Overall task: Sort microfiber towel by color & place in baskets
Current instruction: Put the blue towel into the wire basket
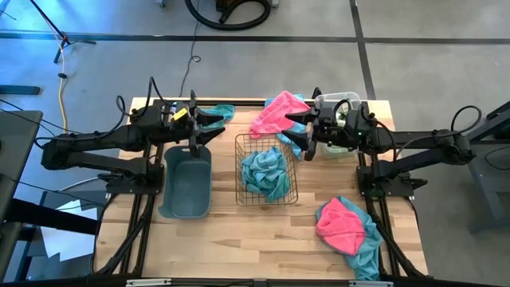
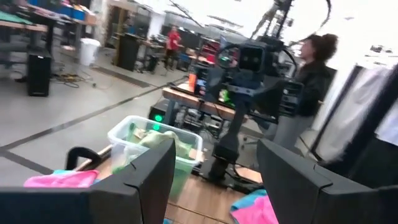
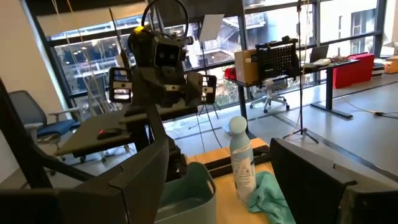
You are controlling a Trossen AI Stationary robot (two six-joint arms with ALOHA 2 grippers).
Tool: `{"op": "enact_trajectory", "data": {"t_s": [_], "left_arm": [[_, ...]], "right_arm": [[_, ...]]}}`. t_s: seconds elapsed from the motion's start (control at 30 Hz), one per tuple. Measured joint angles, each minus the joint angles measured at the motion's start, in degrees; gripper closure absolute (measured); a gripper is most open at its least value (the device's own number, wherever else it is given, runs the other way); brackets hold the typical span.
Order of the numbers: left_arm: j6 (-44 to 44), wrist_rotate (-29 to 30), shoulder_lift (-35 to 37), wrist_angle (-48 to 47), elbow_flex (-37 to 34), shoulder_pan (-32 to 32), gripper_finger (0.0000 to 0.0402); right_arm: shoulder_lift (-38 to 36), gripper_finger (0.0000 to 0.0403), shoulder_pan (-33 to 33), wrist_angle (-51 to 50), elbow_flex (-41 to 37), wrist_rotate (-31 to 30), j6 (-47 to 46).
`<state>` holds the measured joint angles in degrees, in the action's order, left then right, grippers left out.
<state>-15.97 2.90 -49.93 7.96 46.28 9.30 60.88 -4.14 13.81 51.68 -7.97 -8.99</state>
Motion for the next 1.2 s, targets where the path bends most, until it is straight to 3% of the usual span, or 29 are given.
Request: {"op": "enact_trajectory", "data": {"t_s": [0.13,0.37,0.57,0.7,0.93,1.2], "left_arm": [[0.3,5.9,-1.1,-4.1,2.3,-0.1,0.0188],[2.2,16.2,-11.8,-31.2,18.1,2.2,0.0188],[4.7,17.0,-26.5,-58.0,33.8,11.2,0.0188],[8.8,16.9,-35.8,-68.8,40.4,17.2,0.0188],[9.1,14.3,-48.3,-77.6,43.2,23.5,0.0188],[9.3,13.9,-59.1,-78.2,43.2,25.3,0.0188]], "right_arm": [[0.0,0.0126,0.0,0.2,0.0,0.0,0.0],[0.0,0.0126,0.0,0.2,0.0,0.0,0.4],[0.0,0.0126,0.0,0.1,0.0,0.0,0.6],[0.0,0.0126,0.0,-0.4,0.0,0.0,0.5],[0.0,0.0126,0.0,-2.1,0.0,0.0,-1.4],[0.2,0.0126,0.0,-3.8,0.0,-0.8,-1.0]]}}
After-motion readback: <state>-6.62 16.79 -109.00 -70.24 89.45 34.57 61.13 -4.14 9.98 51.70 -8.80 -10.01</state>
